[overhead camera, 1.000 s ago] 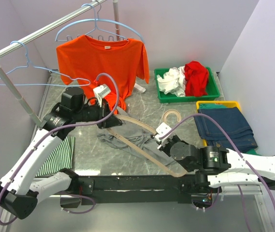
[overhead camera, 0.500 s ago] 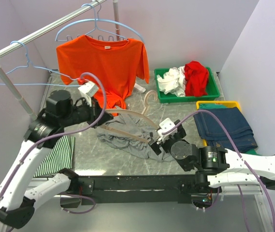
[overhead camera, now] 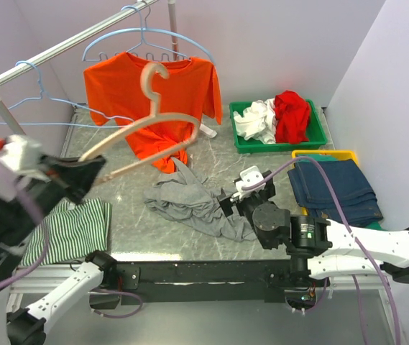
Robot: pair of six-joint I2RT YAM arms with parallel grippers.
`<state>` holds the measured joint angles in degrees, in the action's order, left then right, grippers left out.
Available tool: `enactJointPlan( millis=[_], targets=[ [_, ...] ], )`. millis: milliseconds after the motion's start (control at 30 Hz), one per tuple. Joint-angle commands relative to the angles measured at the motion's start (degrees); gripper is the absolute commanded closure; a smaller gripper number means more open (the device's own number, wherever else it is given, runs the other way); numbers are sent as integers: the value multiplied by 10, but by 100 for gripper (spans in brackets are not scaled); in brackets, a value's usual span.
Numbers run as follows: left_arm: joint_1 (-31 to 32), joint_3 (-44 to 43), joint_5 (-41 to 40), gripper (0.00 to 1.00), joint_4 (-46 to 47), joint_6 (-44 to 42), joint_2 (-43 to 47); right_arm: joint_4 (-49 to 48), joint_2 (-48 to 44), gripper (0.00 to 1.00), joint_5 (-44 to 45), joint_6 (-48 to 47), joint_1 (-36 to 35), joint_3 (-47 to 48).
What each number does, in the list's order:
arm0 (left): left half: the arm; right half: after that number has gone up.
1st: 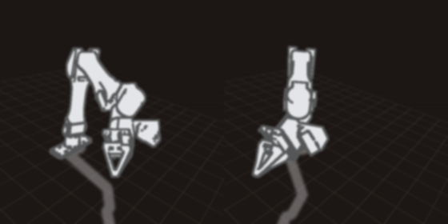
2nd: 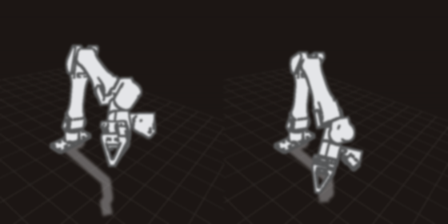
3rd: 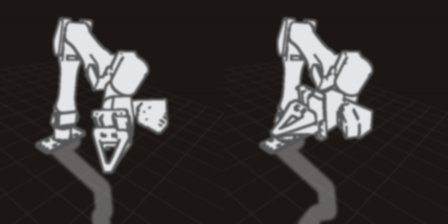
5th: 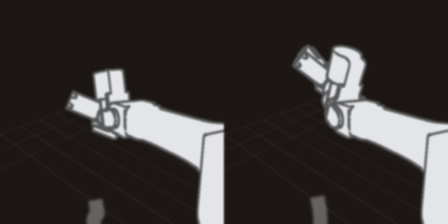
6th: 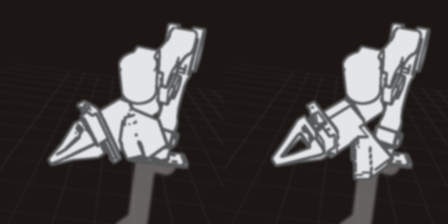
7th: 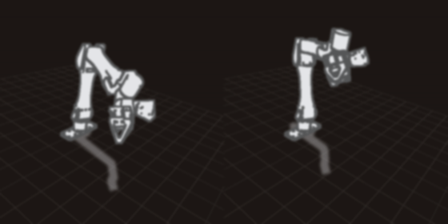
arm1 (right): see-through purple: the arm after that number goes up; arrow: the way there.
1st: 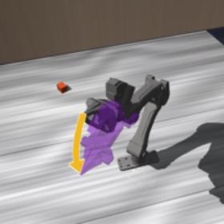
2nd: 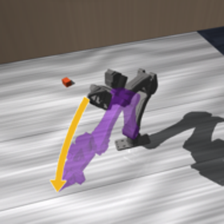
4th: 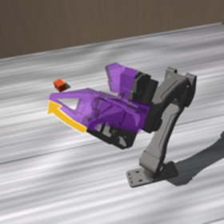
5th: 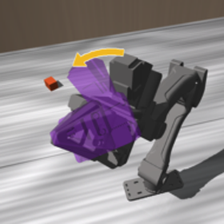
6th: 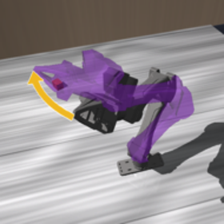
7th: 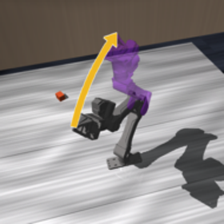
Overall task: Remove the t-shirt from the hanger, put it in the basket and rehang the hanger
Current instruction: Place the hanger at the clothesline.
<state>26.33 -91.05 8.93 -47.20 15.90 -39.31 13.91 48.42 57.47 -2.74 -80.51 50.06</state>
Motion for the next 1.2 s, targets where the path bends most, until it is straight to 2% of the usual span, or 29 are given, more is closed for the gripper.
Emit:
enactJointPlan(
  millis=[0,333,467,667,800,1000,1167],
  targets=[
    [0,-43,-119,99,-12,15,14,-52,6,0,-3,-11,14,25],
    [-1,-26,-195,99,96,32,25,-52,45,0,-34,-13,22,28],
    [-2,-44,-260,99,123,30,3,-50,54,0,-35,-10,23,31],
    [-2,-133,-359,99,77,22,-62,-61,50,0,-39,-13,26,23],
    [-3,-151,-409,99,68,19,-80,-64,50,0,-44,-13,32,20],
    [-3,-193,-450,99,32,13,-125,-61,59,0,-44,-11,34,20],
    [-3,-184,-460,99,21,14,-151,-60,62,0,-42,-6,35,17]
  ],
)
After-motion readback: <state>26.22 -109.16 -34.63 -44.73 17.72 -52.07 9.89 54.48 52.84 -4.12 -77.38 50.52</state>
